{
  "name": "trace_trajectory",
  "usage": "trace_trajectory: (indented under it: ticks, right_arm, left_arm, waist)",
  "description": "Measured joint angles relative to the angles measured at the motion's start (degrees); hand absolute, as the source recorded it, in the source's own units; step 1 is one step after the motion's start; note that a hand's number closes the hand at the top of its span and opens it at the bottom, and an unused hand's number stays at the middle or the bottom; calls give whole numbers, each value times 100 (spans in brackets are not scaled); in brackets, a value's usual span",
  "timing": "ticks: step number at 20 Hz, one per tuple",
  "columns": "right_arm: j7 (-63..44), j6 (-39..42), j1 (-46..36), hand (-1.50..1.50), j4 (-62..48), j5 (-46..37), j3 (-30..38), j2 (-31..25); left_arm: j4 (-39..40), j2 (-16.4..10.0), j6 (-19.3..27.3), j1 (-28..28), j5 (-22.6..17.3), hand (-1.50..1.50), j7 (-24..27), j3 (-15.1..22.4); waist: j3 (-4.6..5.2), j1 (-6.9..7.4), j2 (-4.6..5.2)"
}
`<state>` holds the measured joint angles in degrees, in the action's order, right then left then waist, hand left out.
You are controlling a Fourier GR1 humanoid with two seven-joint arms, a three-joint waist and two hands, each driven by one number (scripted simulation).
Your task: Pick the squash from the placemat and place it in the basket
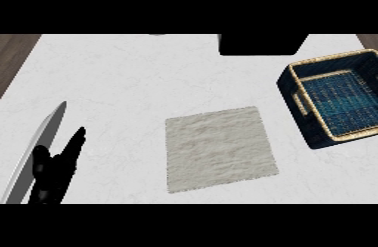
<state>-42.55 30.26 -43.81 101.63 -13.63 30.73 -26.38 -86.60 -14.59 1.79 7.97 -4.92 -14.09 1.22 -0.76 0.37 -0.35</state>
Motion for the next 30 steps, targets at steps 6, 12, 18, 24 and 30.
trace_trajectory:
  ticks: [6, 12, 18, 24, 30]
  right_arm:
    - [460, -324, 27, 150, -878, 162, 292, 16]
    - [1230, -551, 272, 150, -1532, 118, 360, -51]
    - [1986, -700, 719, -150, -2087, -694, 156, -656]
    - [3088, -811, 880, -150, -2815, -976, 70, -1126]
    - [3525, -989, 641, -150, -3438, -845, 280, -1417]
  left_arm:
    - [-3, 101, 82, -31, 122, 0, -22, 23]
    - [35, 91, -46, -34, 85, 0, 19, -45]
    - [0, 116, -30, -23, 166, 0, 53, -44]
    - [84, 161, -99, -66, 150, 0, 74, -73]
    - [12, 116, -182, -85, 96, 0, -139, -152]
  waist:
    - [-6, 27, 0]
    - [-10, 31, -3]
    - [-6, 42, 18]
    - [-23, 43, -1]
    - [-2, 42, -2]
